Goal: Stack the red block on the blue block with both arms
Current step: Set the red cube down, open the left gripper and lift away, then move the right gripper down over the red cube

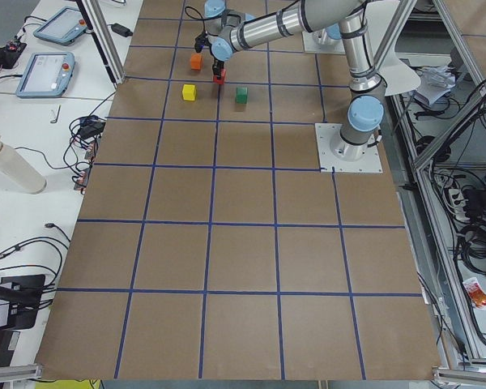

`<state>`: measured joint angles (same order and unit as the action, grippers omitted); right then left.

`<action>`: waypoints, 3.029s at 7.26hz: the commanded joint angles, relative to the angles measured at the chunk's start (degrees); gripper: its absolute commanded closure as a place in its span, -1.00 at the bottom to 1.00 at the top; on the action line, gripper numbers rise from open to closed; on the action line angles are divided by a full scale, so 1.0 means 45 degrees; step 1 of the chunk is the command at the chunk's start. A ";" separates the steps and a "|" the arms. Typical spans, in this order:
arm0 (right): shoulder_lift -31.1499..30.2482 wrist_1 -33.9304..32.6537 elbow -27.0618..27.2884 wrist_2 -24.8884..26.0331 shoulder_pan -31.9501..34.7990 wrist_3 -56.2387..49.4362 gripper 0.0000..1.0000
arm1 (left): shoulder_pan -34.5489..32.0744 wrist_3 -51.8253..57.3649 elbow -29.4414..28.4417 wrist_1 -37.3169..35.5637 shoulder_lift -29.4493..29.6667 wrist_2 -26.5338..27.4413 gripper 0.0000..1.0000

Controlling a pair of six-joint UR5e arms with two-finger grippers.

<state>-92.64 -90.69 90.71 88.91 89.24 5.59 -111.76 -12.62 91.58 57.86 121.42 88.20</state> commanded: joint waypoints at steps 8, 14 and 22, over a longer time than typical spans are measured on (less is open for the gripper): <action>-0.0019 -0.0023 -0.0020 -0.0107 -0.0007 0.0027 -1.00 | 0.5500 0.5696 -0.0932 0.6844 -0.6449 0.0067 -1.00; 0.0797 -0.0023 0.0176 -0.0109 0.0031 0.0242 -1.00 | 0.5442 0.3919 -0.1209 0.7240 -0.6476 0.0028 -1.00; 0.3627 -0.4056 0.0136 -0.0109 0.2058 0.4596 -1.00 | 0.5364 0.2667 -0.1192 0.7298 -0.6475 0.0008 -1.00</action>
<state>-79.65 -103.79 91.31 88.48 96.07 24.95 -87.45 -0.50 85.80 90.70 92.37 88.24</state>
